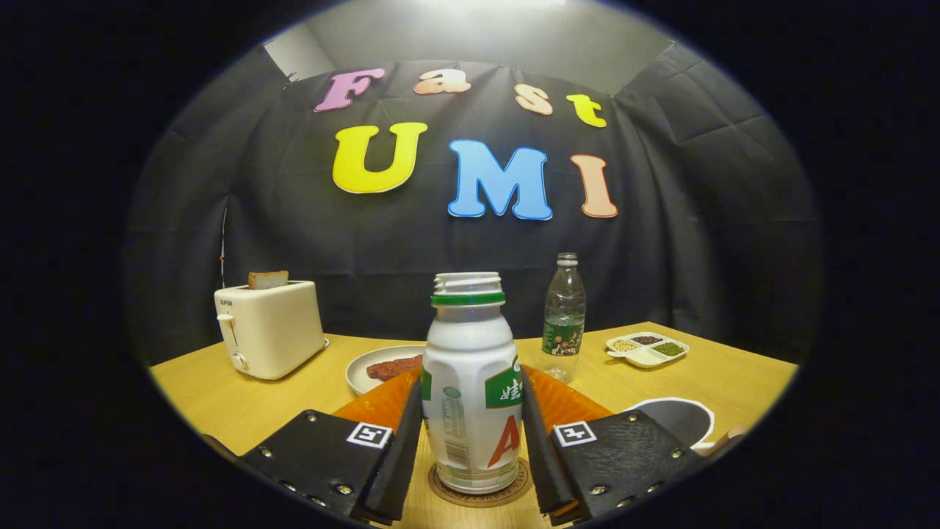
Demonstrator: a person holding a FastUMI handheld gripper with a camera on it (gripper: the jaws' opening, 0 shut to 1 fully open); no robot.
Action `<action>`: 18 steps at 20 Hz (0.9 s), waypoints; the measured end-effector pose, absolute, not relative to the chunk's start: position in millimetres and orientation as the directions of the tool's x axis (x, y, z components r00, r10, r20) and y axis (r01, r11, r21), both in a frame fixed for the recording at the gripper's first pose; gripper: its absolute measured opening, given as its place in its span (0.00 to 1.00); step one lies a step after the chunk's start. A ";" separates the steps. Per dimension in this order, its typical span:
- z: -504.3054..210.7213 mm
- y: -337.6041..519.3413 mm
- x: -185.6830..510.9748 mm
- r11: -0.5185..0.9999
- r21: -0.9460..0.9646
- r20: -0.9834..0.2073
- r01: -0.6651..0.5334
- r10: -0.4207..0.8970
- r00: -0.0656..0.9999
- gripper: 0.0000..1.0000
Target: Take the bottle from table, then pour the juice into the cup, finally place the bottle on the coaster
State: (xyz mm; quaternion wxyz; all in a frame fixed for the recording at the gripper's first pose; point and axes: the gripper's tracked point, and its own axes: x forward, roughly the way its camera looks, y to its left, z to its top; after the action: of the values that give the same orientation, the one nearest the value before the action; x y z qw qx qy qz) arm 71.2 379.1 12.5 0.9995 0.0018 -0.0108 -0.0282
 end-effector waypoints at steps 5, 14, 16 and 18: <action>12.1 376.0 70.2 0.998 0.039 0.036 0.047 -0.049 0.998 0.66; 9.9 371.6 64.7 0.992 0.120 0.078 0.030 -0.040 0.996 0.70; 6.5 369.5 64.4 0.989 0.145 0.076 0.029 -0.040 0.996 0.74; 10.8 367.1 62.1 0.987 0.156 0.084 0.026 -0.039 0.996 0.81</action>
State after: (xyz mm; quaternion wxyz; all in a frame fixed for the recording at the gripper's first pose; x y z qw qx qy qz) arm 62.1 367.1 10.8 0.9959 0.0777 -0.0435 -0.0162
